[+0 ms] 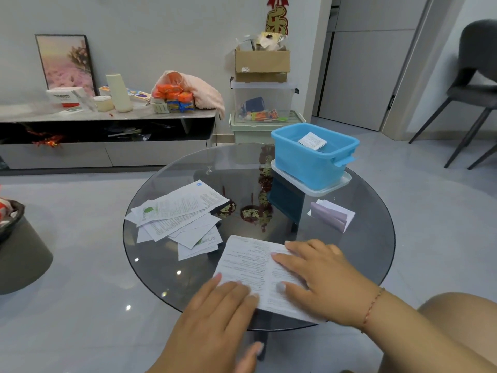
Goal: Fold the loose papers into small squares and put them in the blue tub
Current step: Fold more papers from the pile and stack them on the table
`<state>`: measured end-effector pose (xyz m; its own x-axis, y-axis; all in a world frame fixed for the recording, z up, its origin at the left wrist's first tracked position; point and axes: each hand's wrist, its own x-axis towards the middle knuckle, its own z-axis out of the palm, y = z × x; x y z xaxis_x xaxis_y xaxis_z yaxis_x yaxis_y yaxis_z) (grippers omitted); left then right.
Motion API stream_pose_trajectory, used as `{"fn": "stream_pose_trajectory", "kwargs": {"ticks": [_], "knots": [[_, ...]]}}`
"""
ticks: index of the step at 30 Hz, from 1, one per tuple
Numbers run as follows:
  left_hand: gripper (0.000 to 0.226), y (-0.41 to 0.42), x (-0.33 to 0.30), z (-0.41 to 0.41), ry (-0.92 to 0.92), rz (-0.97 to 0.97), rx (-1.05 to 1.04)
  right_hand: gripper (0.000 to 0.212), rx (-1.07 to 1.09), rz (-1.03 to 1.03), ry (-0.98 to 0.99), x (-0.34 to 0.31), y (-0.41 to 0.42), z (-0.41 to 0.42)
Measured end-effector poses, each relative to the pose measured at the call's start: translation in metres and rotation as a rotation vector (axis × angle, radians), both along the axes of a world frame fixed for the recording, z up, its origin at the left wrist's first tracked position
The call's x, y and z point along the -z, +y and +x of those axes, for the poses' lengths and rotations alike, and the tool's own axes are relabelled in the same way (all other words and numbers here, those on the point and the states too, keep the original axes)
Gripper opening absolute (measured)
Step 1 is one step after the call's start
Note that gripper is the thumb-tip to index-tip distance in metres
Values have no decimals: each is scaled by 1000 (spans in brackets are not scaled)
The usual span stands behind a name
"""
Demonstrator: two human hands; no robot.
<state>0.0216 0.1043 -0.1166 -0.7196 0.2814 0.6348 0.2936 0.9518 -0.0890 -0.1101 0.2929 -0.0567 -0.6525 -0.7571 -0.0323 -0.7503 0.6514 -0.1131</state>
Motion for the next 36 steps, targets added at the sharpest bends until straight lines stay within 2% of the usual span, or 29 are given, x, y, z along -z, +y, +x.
{"fn": "stream_pose_trajectory", "kwargs": {"ticks": [4, 7, 10, 12, 14, 19, 22, 26, 29, 31, 33, 36], "knots": [[45, 18, 12, -1, -9, 14, 43, 79, -42, 52, 110, -7, 4, 32], [28, 14, 15, -4, -1, 86, 77, 63, -68, 7, 107, -13, 6, 39], [11, 3, 12, -5, -18, 216, 133, 43, -112, -119, -56, -21, 12, 27], [7, 0, 6, -2, -60, 258, 134, 49, -136, -180, -234, -23, 16, 17], [9, 0, -1, 3, -134, 318, 94, 62, -178, -155, -385, -19, 17, 9], [17, -2, -12, 6, -267, 446, -24, 75, -312, -121, -391, -10, 23, 0], [13, -2, -8, 4, -252, 488, -84, 78, -312, -136, -474, -11, 27, -4], [22, 0, -5, 4, -211, 539, -109, 76, -274, -214, -594, -8, 29, -10], [35, -2, -7, 5, -233, 554, -151, 83, -275, -192, -675, -11, 33, -13], [31, -2, -8, 5, -244, 552, -201, 90, -295, -169, -719, -15, 36, -13], [25, -2, -7, 5, -249, 560, -239, 79, -248, -194, -727, -15, 34, -11], [13, -2, -2, 5, -198, 600, -247, 24, -12, -473, -696, -5, 18, -5]]}}
